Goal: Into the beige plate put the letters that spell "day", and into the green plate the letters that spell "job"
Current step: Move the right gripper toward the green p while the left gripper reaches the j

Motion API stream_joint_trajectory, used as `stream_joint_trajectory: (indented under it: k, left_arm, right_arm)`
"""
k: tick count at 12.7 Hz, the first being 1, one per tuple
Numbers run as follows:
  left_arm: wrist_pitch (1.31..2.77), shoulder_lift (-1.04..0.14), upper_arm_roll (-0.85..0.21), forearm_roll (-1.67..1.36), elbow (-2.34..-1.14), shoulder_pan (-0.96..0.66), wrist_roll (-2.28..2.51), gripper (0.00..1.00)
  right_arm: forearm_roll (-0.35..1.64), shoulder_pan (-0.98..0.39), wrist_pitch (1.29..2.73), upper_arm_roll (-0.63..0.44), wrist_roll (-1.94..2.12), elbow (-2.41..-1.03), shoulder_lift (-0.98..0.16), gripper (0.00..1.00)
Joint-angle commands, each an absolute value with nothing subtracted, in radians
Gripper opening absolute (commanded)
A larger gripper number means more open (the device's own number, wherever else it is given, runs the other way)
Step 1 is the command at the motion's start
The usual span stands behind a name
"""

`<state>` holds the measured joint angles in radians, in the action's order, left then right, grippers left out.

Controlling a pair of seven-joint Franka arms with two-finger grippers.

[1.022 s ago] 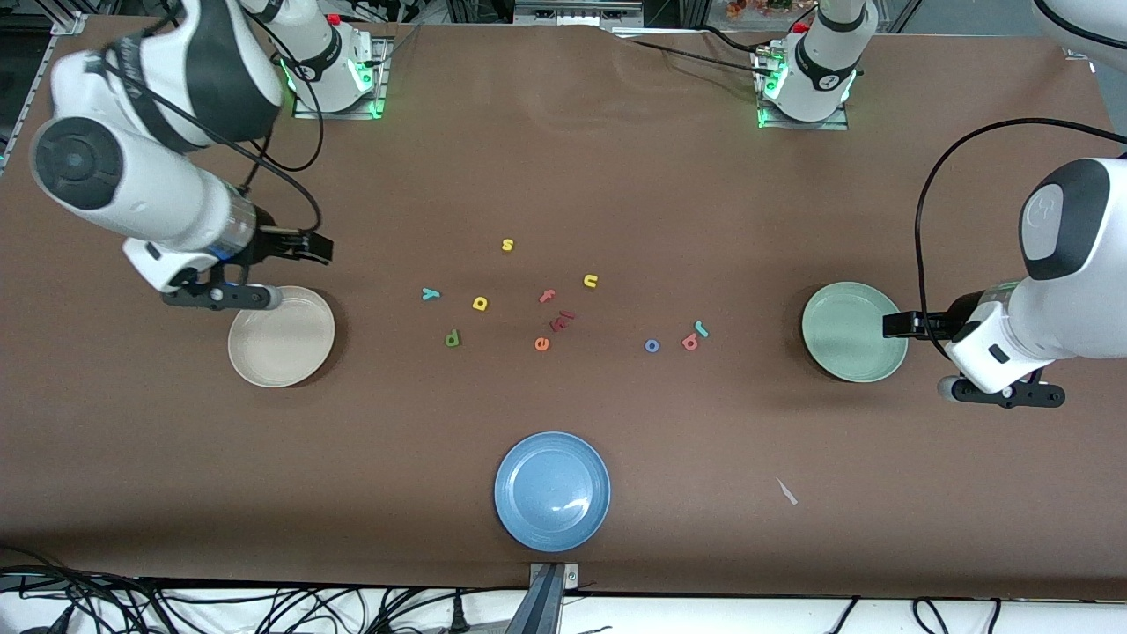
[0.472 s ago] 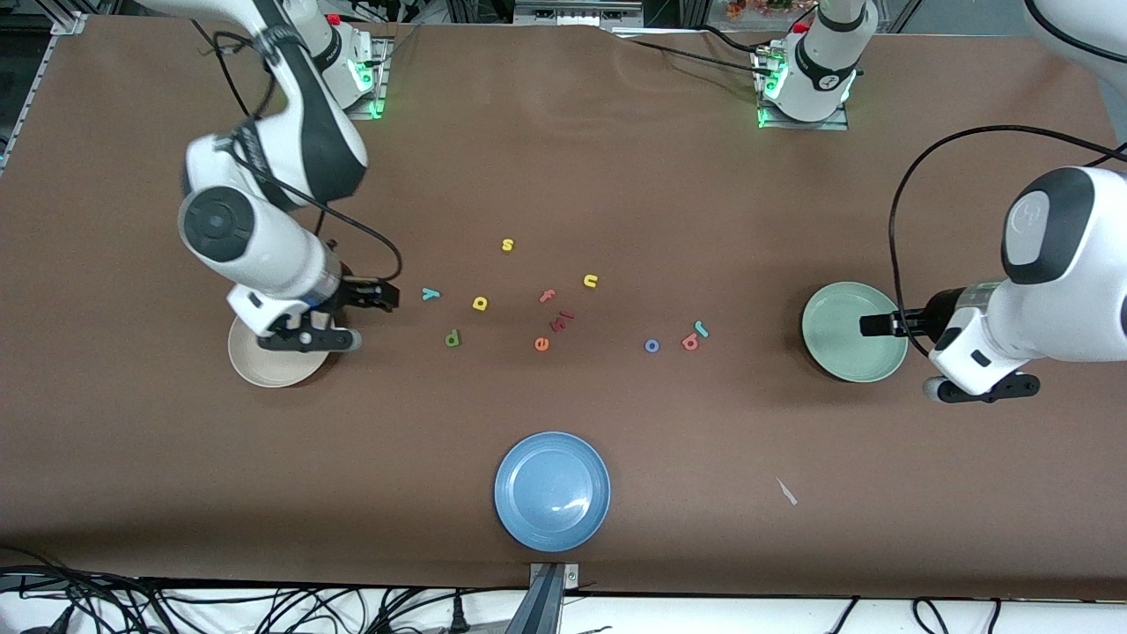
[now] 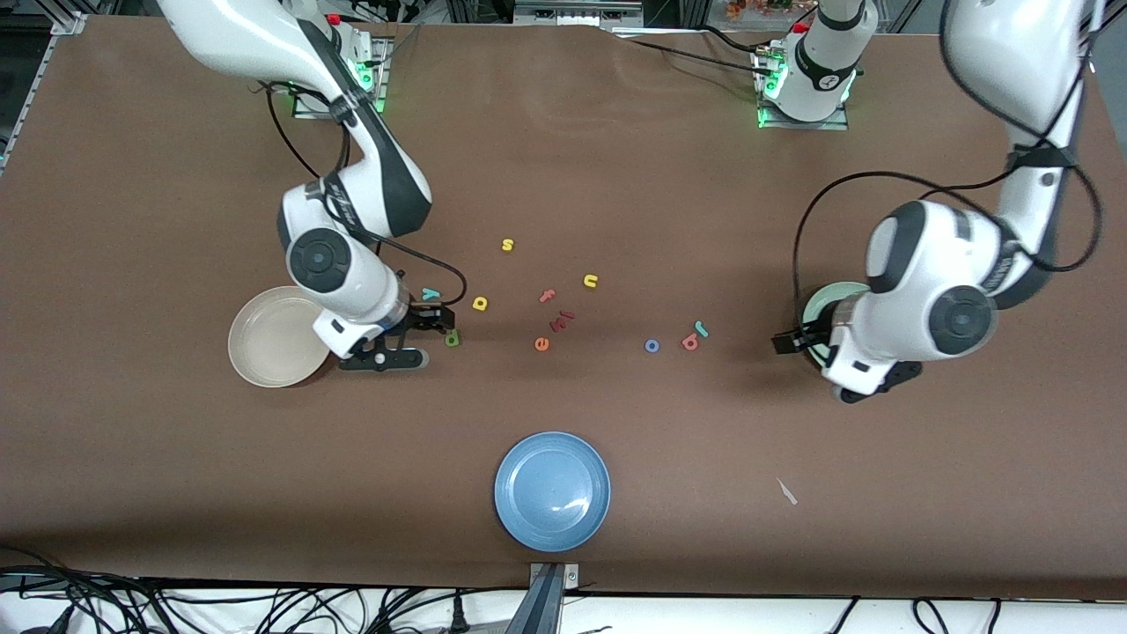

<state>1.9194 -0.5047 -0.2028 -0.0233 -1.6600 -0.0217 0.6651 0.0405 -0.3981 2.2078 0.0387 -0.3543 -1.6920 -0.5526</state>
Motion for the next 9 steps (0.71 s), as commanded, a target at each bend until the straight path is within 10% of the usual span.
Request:
stream_joint_trajectory:
  k: [1, 9]
  left_arm:
    - [2.055, -0.500, -0.196, -0.051, -1.752, -0.051, 0.876, 1.00]
    - [2.230, -0.627, -0.196, -0.049, -1.766, -0.170, 1.236, 0.97]
  right_arm:
    - [0.055, -0.425, 2.258, 0.038, -0.359, -1.683, -0.607, 1.00]
    - [0.038, -0.462, 2.328, 0.035, -0.301, -1.713, -0.687, 0.93]
